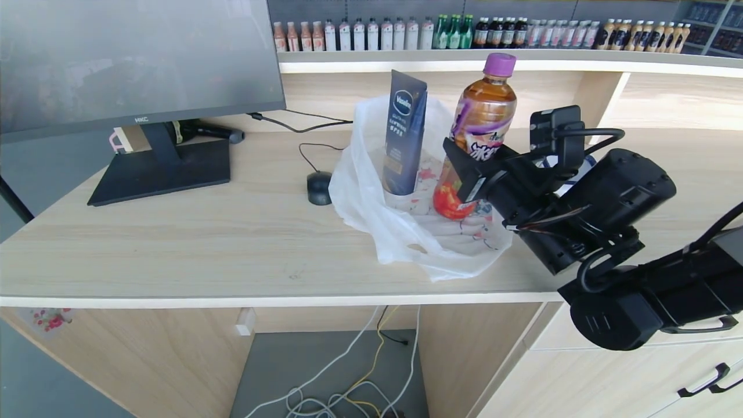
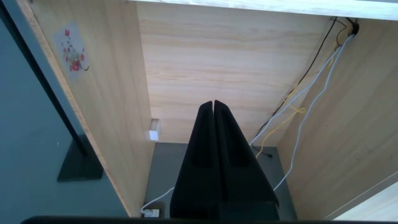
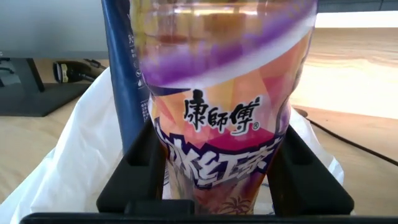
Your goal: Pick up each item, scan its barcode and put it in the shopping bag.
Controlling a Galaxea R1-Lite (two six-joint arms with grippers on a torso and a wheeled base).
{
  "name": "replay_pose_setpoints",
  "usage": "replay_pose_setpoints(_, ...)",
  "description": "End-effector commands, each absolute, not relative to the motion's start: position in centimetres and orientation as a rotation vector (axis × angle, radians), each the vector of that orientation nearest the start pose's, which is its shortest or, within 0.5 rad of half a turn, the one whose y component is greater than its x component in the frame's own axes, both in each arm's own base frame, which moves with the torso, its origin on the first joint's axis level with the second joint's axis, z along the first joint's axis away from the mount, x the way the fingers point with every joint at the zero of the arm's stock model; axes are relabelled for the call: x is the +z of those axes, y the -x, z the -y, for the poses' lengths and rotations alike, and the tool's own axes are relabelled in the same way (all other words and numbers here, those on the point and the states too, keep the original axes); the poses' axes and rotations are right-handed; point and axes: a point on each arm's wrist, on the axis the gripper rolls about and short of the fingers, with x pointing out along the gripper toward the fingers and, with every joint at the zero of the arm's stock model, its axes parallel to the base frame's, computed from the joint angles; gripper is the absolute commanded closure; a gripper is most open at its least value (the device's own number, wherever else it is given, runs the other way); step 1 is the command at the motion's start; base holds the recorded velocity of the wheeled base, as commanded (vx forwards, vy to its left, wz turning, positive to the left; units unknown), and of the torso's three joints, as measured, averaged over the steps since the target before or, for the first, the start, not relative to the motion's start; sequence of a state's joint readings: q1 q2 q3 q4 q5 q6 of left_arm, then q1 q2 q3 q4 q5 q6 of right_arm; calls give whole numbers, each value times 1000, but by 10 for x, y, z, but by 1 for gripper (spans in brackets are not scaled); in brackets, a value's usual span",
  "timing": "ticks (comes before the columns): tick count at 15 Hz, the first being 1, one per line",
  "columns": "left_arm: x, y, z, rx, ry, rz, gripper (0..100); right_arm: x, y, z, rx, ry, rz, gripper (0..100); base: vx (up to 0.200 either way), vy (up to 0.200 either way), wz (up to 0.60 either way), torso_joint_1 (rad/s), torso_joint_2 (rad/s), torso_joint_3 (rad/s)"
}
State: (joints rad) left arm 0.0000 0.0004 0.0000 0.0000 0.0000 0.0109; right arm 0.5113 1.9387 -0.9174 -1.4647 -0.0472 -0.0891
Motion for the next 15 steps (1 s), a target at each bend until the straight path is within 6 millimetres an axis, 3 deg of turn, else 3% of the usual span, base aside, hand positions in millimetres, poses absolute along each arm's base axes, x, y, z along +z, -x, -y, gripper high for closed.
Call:
replay_pose_setpoints(1,75,23,0,0,-11,0,100,208,-315,-176,438,-32,435,100,0,0,0,0,0,0)
replay_pose_setpoints(15,75,23,0,0,-11,0,100,190,-322,-181,444,-19,386,100,0,0,0,0,0,0)
